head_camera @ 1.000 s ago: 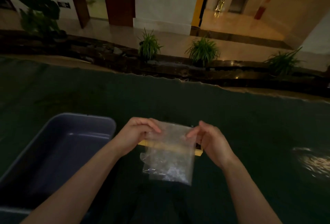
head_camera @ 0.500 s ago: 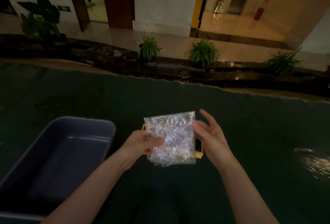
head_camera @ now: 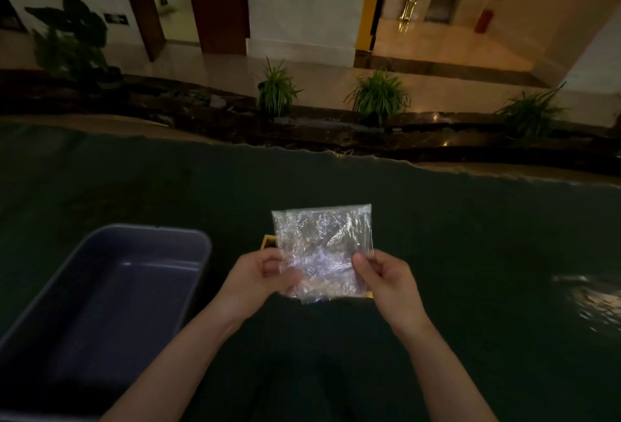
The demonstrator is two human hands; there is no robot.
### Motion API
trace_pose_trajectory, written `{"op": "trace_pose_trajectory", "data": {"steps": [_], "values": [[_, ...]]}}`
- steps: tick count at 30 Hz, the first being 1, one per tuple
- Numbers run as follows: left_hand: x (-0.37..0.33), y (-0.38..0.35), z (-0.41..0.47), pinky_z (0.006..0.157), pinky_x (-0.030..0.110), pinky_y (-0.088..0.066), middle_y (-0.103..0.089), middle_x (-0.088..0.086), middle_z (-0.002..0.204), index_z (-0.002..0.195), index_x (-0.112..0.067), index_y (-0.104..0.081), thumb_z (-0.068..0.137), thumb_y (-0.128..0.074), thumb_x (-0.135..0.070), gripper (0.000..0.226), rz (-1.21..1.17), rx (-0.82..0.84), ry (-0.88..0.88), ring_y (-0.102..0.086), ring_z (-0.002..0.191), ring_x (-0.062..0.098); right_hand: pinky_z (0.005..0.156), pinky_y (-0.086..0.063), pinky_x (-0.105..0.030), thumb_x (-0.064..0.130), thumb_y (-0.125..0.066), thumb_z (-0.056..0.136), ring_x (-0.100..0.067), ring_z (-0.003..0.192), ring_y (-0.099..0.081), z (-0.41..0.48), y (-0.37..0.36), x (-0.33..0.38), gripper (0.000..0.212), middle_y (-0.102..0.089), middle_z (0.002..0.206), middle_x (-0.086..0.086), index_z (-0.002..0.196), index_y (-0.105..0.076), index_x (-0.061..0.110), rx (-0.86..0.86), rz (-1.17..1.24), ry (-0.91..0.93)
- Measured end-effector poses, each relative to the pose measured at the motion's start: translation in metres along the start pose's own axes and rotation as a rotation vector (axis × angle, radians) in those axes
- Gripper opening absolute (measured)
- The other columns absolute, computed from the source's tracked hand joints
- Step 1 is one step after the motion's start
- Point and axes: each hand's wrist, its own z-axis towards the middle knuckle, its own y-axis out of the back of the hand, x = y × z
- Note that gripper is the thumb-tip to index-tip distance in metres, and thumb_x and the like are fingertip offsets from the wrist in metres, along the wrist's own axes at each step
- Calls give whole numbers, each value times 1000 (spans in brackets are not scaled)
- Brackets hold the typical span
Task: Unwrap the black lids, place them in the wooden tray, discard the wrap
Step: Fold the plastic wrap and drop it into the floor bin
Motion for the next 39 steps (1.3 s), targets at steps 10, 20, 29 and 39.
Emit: {"op": "trace_pose_trajectory", "data": {"steps": [10,20,29,39], "values": [[14,-51,11,78,26,-59,-75,10,89,102,-16,-73,97,-66,-14,9,22,-80,-127,-72,80,15,70,-51,-33,26,-67,100,-21,68,-62,-22,29,-18,30,-67,72,-19,79,-69,4,-140,158,-70],[23,-137,22,55,22,-51,-70,-1,77,104,-40,-64,104,-54,-26,18,128,209,-185,-66,63,12,68,-45,-42,47,-68,94,-25,72,-52,-92,85,-41,44,-57,81,-32,88,-66,4,-451,191,-89],[60,-218,-3,61,24,-57,-73,-3,79,116,-23,-63,103,-56,-27,15,248,662,-160,-68,66,14,51,-42,-15,23,-73,96,-7,53,-45,-223,90,-73,25,-50,58,1,74,-67,15,-975,229,-243],[107,-318,-79,59,16,-53,-74,5,89,115,-20,-63,102,-60,-13,16,328,1038,-8,-71,70,6,57,-43,-22,12,-70,97,-11,56,-48,-365,78,-110,22,-54,61,2,77,-62,10,-1354,318,-423]]}}
